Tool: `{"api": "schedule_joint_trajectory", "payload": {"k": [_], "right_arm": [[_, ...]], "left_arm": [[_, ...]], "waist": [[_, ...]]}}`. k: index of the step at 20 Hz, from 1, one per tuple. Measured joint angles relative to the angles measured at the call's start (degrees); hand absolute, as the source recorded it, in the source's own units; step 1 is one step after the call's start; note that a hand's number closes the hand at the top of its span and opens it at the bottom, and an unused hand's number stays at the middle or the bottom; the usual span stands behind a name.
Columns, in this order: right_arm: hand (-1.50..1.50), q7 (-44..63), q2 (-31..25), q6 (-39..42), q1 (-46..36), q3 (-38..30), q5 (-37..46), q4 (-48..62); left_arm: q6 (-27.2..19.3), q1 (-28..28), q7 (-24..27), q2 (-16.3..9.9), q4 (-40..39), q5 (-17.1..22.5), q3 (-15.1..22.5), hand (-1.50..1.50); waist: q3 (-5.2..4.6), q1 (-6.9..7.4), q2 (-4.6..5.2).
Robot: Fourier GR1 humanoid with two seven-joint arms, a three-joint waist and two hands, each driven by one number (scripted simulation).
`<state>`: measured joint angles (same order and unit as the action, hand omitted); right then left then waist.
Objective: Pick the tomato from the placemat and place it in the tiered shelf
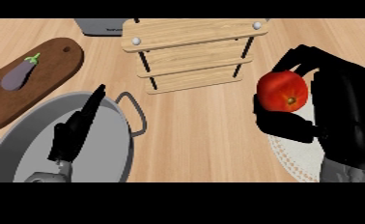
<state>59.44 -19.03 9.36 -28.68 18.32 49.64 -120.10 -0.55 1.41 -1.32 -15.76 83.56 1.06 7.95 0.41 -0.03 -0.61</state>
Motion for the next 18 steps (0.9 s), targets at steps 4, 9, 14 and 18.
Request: {"api": "schedule_joint_trajectory", "payload": {"k": [4,9,14,18], "right_arm": [[1.50,-0.32,0.78,1.95,-8.57,-4.39,-0.75,6.19],[1.50,-2.65,1.57,1.44,-17.47,-9.41,-0.56,19.03],[1.50,-7.88,1.94,-0.59,-24.64,-12.02,-0.28,33.46],[1.50,-12.72,3.23,-3.25,-28.52,-11.92,0.79,44.22]], "left_arm": [[0.52,0.81,-0.34,0.43,-1.49,0.06,-0.16,0.00],[0.99,0.71,1.68,1.03,-1.94,-0.32,-0.08,0.00],[1.12,1.33,0.50,1.24,-1.83,-0.69,-0.07,0.00],[1.08,1.44,1.19,1.56,-2.08,-1.27,0.03,0.00]], "waist": [[0.02,0.46,0.18],[0.05,1.01,0.37],[0.08,1.45,0.57],[0.11,1.74,0.70]]}}
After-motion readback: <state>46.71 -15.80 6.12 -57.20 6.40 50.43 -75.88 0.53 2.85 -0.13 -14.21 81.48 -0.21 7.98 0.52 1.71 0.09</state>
